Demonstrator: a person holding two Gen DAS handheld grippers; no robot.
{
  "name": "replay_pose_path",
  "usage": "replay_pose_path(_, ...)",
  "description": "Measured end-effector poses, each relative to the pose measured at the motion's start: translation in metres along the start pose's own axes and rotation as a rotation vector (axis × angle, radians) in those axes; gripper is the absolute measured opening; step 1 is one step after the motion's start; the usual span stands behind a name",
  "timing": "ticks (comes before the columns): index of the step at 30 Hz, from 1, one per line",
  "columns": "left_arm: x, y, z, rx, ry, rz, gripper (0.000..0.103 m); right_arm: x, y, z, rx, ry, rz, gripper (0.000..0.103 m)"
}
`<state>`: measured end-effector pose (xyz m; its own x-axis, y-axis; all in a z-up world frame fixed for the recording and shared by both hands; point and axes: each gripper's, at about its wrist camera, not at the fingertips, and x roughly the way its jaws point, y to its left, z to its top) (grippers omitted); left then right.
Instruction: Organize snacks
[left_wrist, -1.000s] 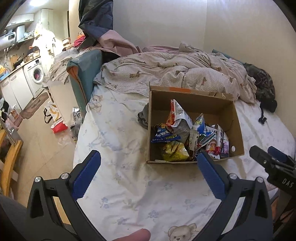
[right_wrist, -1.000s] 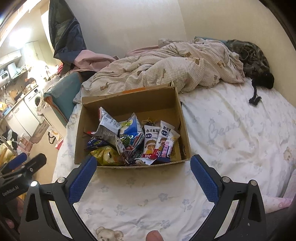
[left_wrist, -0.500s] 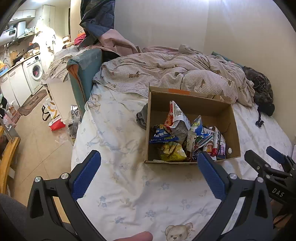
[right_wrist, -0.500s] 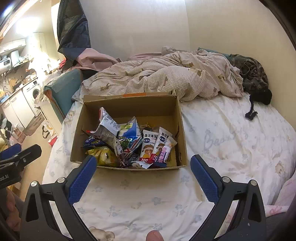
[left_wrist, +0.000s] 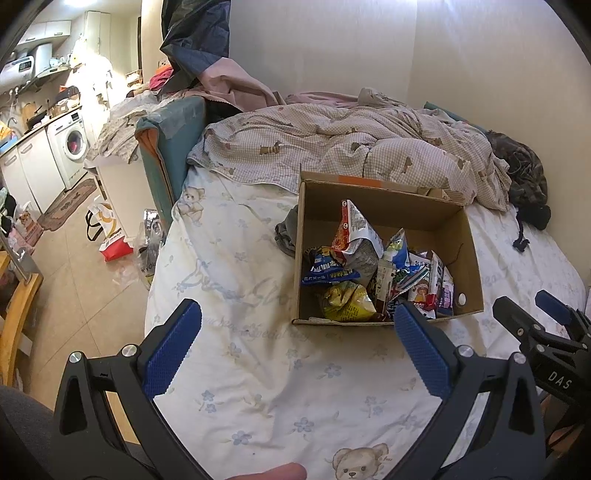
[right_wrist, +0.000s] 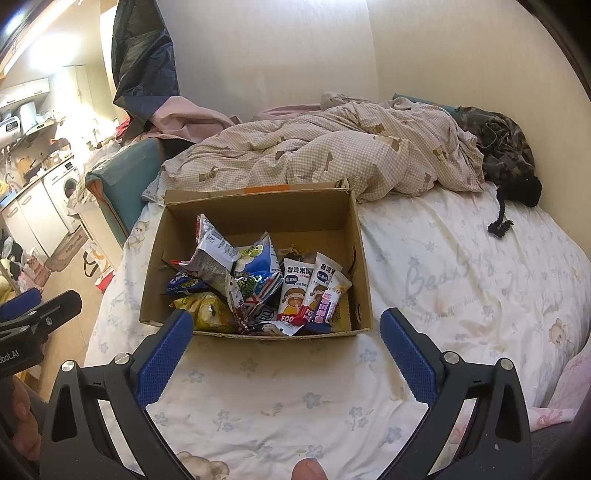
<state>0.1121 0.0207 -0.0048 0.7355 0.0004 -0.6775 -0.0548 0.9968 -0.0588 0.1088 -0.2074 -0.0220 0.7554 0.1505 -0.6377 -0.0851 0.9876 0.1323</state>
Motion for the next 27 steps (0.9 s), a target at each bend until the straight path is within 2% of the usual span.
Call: replay_pose_path(27,0.0042,-0.0015,-0.0048,0.004,0.011,-0.004,0.103,-0.0002,-0.0022,0.0003,0.009,0.001,0.007,0.103)
